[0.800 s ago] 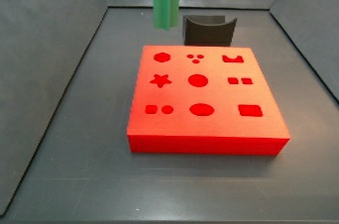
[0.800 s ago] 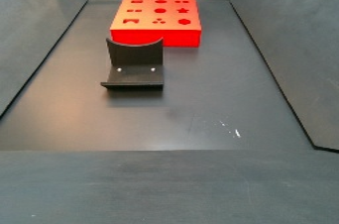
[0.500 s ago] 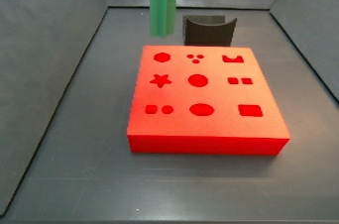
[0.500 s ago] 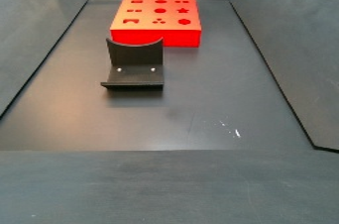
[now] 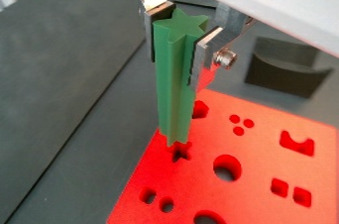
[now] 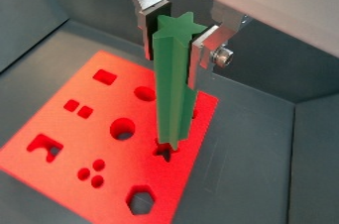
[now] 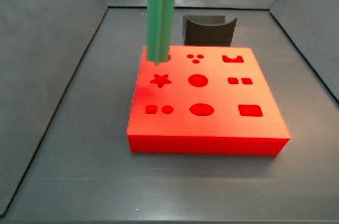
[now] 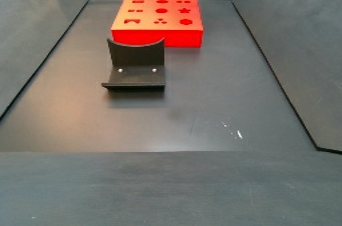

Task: Insert the star object.

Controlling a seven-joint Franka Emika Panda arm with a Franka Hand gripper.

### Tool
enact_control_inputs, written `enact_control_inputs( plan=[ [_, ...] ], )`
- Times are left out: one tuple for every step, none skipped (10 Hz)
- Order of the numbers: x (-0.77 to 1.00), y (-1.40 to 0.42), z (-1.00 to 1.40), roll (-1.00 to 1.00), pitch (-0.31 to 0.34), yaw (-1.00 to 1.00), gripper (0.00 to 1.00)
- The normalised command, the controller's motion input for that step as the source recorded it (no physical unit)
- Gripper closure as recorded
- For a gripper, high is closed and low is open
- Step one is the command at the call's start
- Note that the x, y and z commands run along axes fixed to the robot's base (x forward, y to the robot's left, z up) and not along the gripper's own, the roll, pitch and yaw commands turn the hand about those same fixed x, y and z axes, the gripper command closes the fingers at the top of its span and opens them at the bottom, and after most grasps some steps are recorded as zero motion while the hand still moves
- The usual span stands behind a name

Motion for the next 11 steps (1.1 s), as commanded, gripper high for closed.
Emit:
enact_control_inputs(
  plan=[
    [0.21, -0.08, -0.16, -0.15, -0.15, -0.74, 1.0],
    [0.25, -0.06, -0.11, -0.16, -0.16, -0.72, 1.0],
    [0.17, 0.0, -0.02, -0.08, -0.07, -0.47, 1.0],
    [0.0, 0.0, -0.03, 0.0, 0.0, -0.18, 1.0],
    [-0.06, 0.05, -0.07, 0.01, 0.0, -0.05, 1.0],
    [0.0, 0.0, -0.09, 0.06, 0.0, 0.0, 1.0],
    [0.22, 0.0, -0.29, 0.11, 0.0, 0.31, 1.0],
    [0.12, 0.0, -0.26, 0.09, -0.003, 0.4, 1.0],
    [0.07, 0.01, -0.26, 0.07, -0.019, 0.52, 1.0],
    [0.08, 0.0, -0.27, 0.0, -0.05, 0.69, 1.0],
    [0.0, 0.0, -0.01, 0.0, -0.021, 0.65, 1.0]
  ],
)
